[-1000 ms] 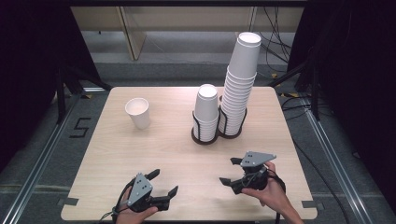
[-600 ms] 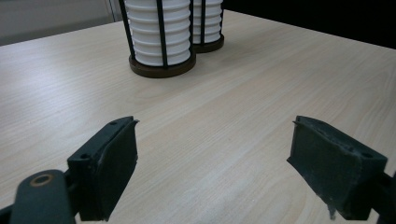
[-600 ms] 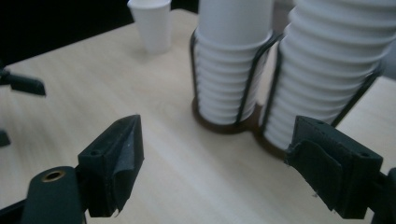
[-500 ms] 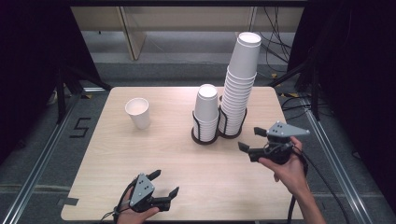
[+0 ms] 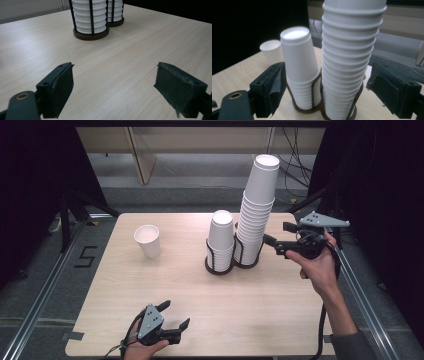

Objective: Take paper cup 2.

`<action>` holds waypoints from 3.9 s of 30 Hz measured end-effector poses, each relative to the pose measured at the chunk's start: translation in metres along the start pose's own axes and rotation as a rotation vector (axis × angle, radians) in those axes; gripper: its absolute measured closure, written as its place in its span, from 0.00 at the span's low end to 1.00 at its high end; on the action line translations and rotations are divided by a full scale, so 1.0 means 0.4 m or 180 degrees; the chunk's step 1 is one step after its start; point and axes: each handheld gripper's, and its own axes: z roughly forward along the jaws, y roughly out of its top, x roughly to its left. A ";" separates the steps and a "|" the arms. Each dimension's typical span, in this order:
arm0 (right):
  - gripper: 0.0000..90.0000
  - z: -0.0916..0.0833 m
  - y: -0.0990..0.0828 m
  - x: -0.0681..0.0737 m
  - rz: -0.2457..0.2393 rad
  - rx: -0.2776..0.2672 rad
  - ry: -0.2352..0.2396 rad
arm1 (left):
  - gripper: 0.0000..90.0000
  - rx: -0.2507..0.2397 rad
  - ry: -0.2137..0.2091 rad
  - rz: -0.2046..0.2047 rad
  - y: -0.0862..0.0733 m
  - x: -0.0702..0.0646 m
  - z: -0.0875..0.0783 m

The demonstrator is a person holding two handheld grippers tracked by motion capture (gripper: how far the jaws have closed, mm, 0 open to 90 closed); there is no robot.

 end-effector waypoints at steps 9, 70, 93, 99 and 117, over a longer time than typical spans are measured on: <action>0.17 0.015 0.099 -0.014 -0.0007 -0.0059 -0.0055 | 0.16 0.0012 0.0014 0.0015 -0.001 0.004 0.000; 0.23 0.133 0.375 -0.045 -0.0041 -0.0435 -0.0321 | 0.16 0.0044 -0.0054 0.0021 -0.003 0.003 0.005; 0.23 -0.023 0.444 -0.047 -0.0012 -0.0895 -0.0332 | 0.16 0.0078 -0.0028 0.0021 -0.002 0.002 0.004; 0.23 -0.076 0.411 -0.039 -0.0106 -0.0794 -0.0390 | 0.16 0.0088 -0.0022 0.0028 -0.002 0.001 0.005; 0.23 -0.165 0.186 0.076 -0.0382 -0.0639 -0.0049 | 0.16 0.0090 0.0033 0.0020 0.000 0.005 0.005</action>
